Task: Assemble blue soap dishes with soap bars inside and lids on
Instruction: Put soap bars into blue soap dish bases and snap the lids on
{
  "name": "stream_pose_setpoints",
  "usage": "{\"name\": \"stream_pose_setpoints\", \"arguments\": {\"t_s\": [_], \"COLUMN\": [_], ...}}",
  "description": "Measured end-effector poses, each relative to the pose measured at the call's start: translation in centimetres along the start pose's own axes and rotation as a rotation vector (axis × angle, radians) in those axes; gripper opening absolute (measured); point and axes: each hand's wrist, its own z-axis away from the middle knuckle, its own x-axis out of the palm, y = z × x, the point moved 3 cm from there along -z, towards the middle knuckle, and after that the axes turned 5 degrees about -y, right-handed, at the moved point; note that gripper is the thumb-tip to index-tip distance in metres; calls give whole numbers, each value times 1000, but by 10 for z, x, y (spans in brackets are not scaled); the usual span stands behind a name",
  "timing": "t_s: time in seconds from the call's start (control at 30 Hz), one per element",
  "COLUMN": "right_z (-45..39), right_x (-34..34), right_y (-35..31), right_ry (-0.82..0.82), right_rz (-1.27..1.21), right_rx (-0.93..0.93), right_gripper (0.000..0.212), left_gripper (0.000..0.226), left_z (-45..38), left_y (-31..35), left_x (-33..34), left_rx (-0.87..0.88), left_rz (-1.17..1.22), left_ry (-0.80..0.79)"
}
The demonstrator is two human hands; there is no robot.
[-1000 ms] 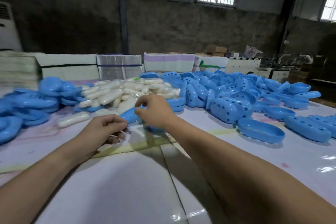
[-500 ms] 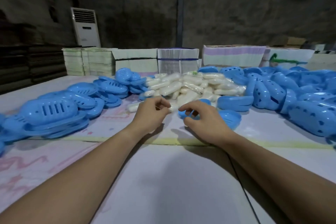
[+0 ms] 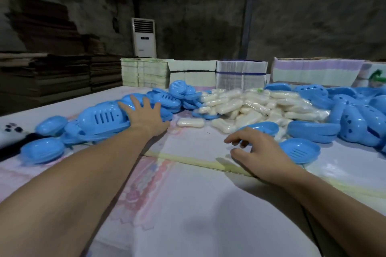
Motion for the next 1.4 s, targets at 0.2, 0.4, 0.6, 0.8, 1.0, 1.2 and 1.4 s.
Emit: {"name": "stream_pose_setpoints", "arguments": {"t_s": [0.2, 0.4, 0.6, 0.8, 1.0, 1.2, 1.4], "right_z": [-2, -1, 1, 2, -1, 6, 9], "right_x": [3, 3, 2, -4, -26, -55, -55], "right_y": [-2, -3, -4, 1, 18, 54, 69], "right_ry": [-52, -66, -63, -6, 247, 423, 232], "right_rz": [31, 7, -12, -29, -62, -94, 195], "right_rx": [-25, -14, -1, 29, 169, 363, 508], "right_gripper": [31, 27, 29, 28, 21, 18, 36], "left_gripper": [78, 58, 41, 40, 7, 36, 46], "left_z": [-8, 3, 26, 66, 107, 117, 111], "left_y": [-25, -3, 34, 82, 124, 113, 109], "left_x": [0, 0, -8, -19, -43, -30, -26], "left_rx": [-125, 75, 414, 686, 942, 981, 862], "left_rz": [-71, 102, 312, 666, 1084, 1026, 916], "left_ry": [-96, -131, 6, 177, -98, -85, -178]}}
